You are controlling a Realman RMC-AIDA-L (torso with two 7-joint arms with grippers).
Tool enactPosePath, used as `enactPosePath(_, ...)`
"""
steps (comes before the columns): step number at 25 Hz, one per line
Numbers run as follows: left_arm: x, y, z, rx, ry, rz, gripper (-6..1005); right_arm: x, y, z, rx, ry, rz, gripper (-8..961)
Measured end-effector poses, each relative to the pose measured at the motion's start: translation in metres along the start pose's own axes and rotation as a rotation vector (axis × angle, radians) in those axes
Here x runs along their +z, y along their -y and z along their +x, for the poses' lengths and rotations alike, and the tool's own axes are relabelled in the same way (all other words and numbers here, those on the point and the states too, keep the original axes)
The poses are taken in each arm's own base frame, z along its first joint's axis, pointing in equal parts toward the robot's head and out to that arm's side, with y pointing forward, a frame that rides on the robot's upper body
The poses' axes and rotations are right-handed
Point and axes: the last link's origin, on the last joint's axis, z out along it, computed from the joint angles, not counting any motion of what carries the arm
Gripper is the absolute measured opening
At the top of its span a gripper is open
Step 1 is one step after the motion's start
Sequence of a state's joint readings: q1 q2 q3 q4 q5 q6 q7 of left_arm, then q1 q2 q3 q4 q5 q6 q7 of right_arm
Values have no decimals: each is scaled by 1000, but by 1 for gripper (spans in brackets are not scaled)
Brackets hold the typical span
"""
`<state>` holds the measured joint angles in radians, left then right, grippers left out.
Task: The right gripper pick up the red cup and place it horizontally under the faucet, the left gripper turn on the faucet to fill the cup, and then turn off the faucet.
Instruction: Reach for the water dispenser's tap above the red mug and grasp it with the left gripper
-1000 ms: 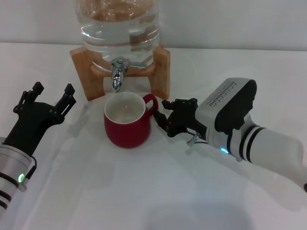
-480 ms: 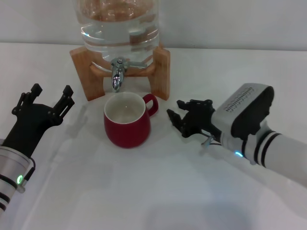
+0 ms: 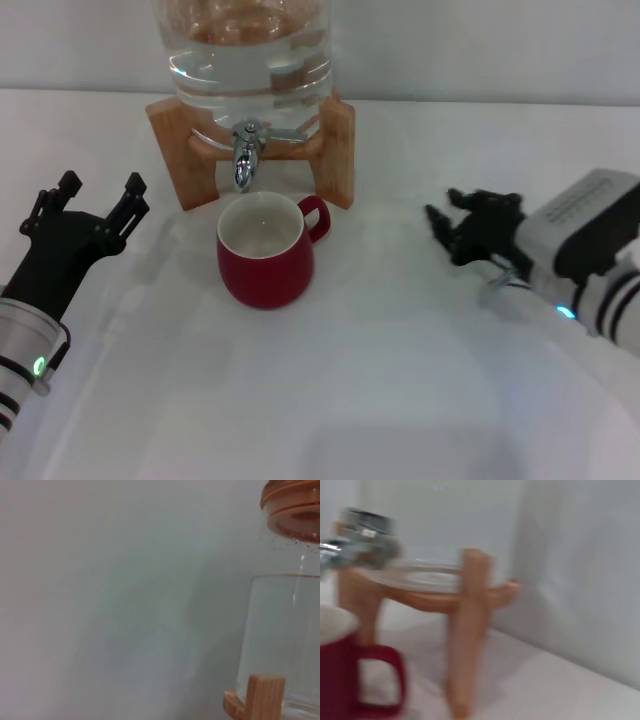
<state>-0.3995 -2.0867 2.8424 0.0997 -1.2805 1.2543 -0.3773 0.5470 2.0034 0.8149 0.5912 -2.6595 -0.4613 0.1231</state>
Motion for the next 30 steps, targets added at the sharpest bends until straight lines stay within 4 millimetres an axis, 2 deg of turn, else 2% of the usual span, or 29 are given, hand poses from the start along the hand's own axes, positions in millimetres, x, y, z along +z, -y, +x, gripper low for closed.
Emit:
enactPosePath(6,2,3,2,-4,-10,18,878,-24,39,17,41,19,140,366)
enactPosePath(10,2,5,3,-6,-14,26,878,-45,54,26,67,66,199,367)
enactPosePath(14,2,6,4,-9,-18,34,878,-67,57,38,84,131,231,368)
enactPosePath(20,2,6,4,-10,-19,36,878,-92,49,50,87,230,244,370)
enactPosePath(25,2,5,4,-12,-19,36,878,-101,43,51,112,286,206,372)
enactPosePath(30,2,5,3,-13,-19,36,878,-102,39,51,141,291,180,374)
